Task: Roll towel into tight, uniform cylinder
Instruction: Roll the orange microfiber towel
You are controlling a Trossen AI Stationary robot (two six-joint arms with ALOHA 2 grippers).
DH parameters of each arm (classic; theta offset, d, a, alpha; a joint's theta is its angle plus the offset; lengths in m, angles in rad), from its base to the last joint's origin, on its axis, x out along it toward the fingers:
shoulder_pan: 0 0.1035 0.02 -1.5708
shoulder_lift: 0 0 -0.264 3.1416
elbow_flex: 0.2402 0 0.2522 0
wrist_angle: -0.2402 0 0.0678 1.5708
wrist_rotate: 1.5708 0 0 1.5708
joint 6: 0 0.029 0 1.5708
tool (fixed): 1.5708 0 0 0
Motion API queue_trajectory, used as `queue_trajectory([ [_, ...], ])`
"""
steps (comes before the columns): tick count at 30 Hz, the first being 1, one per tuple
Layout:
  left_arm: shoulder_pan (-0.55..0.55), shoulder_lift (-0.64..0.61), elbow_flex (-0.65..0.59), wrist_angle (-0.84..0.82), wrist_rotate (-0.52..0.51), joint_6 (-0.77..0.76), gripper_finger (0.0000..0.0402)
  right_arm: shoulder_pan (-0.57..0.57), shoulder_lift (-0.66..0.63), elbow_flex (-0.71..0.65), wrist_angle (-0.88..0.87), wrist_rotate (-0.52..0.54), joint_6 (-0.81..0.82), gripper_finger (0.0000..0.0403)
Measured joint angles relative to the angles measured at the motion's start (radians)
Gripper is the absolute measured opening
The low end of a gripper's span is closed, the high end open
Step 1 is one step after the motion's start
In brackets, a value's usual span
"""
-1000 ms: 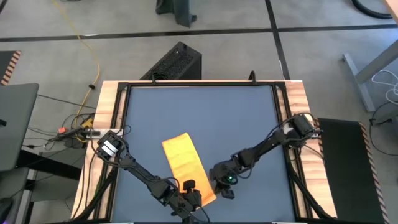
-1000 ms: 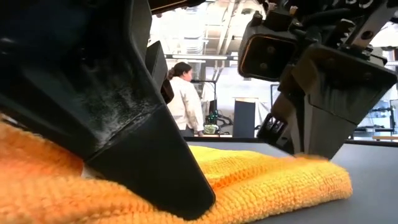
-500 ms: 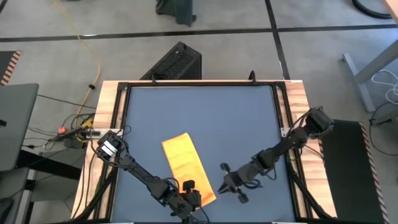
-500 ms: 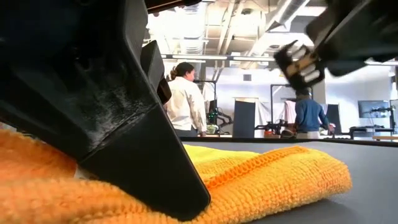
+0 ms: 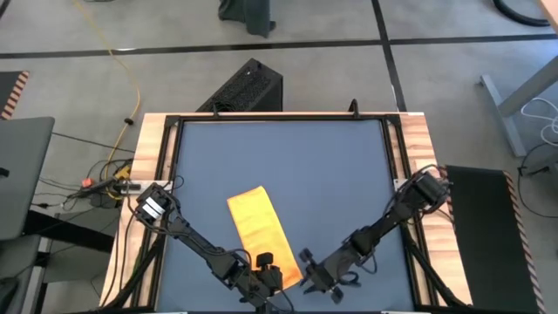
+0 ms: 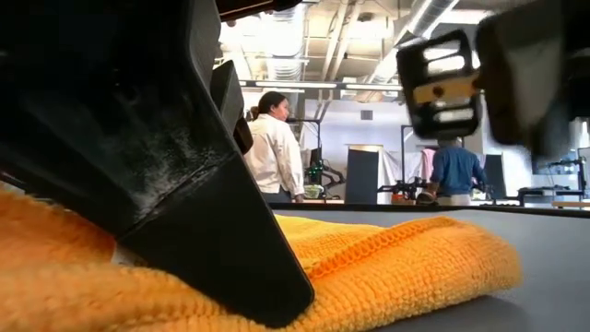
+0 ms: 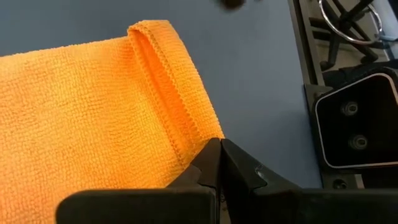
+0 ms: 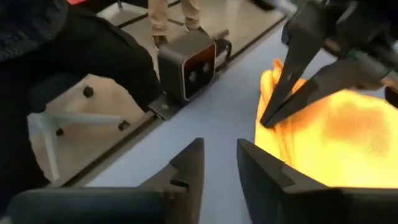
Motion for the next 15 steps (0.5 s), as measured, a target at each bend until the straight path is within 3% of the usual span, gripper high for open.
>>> queue_trajectory([
  [7, 0.001, 0.0, 0.0, -0.001, 0.012, -0.009, 0.0, 0.0, 0.024, 0.033, -0.073, 0.101, -0.045, 0.0178],
  [15, 0.0, 0.0, 0.0, -0.001, 0.012, -0.009, 0.0, 0.0, 0.028, 0.032, -0.149, 0.129, -0.04, 0.0173],
])
